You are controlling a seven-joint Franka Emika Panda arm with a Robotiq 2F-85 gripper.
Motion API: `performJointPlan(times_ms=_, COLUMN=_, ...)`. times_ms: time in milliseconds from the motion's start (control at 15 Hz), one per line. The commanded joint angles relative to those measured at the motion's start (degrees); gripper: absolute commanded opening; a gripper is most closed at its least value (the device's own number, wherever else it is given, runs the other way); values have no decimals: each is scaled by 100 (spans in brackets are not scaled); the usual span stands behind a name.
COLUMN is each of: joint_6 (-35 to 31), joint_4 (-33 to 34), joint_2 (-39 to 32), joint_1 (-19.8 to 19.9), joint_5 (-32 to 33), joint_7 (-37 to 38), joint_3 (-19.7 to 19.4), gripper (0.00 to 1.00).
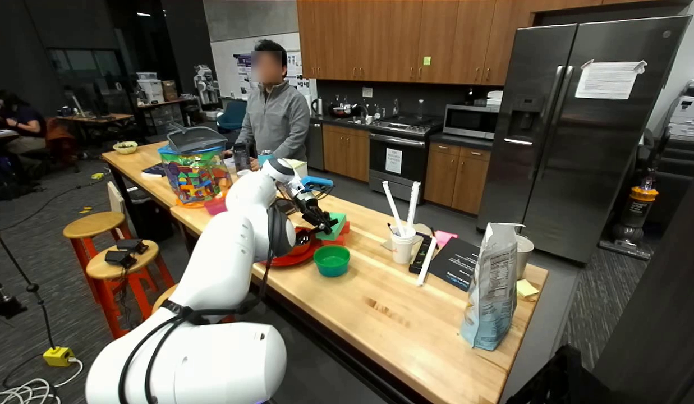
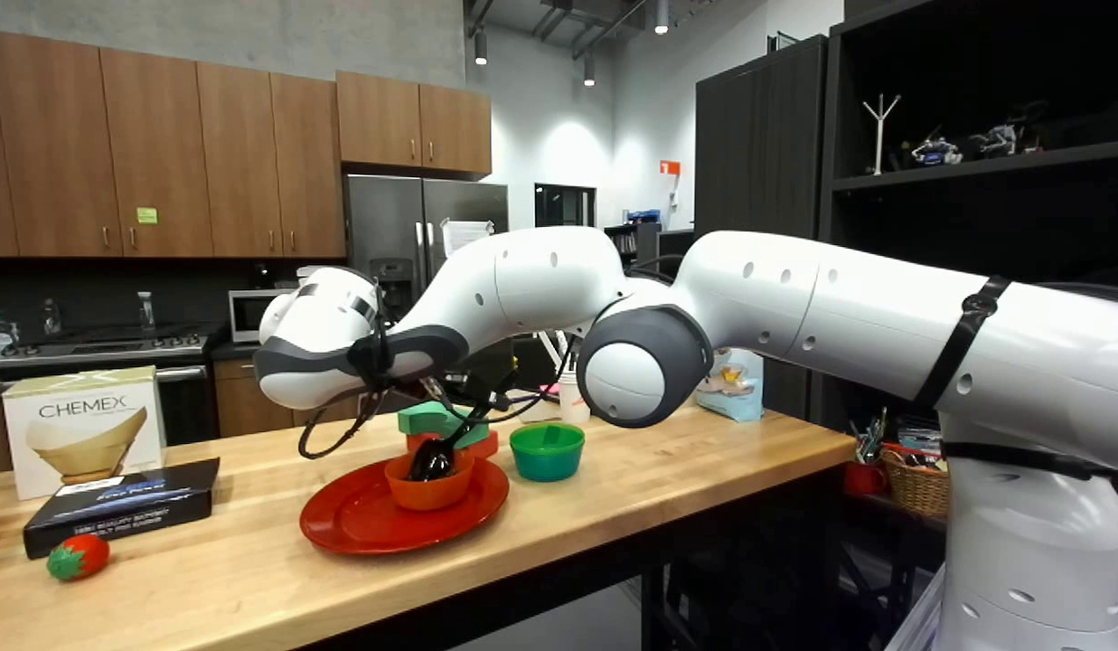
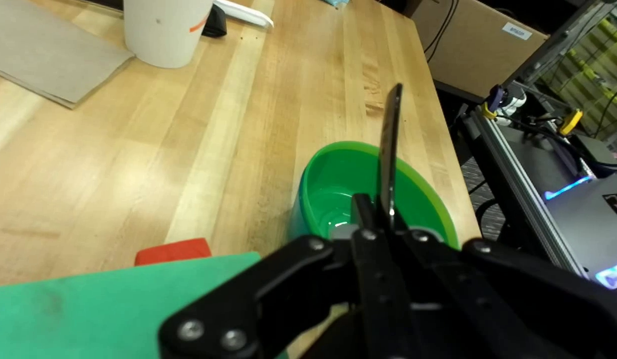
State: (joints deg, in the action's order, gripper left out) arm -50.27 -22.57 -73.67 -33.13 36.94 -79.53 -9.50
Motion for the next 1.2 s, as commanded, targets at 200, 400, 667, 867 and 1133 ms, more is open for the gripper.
performJointPlan(times_ms=200, joint_6=262, joint_4=-12, joint_2=39, joint_1=145, joint_5=-95, joint_7=-447, joint_3=58, gripper=1)
performJointPlan(times_ms=400, joint_6=435, joint_4=-24, joint_2=15, joint_1=211, joint_5=-179, joint_7=-571, joint_3=114, gripper=1)
performJointPlan(times_ms=667, joint_6=593, joint_4=-39, joint_2=-12, joint_1=278, joint_5=-322, joint_7=-667, joint_3=210, gripper=1)
performJointPlan(times_ms=867, joint_6=720, joint_4=-41, joint_2=-31, joint_1=313, joint_5=-475, joint_7=-741, joint_3=286, gripper=1)
performJointPlan(times_ms=1133, joint_6=1278, joint_4=-102, joint_2=-15, joint_1=385, joint_5=-799, joint_7=-891, joint_3=391, gripper=1)
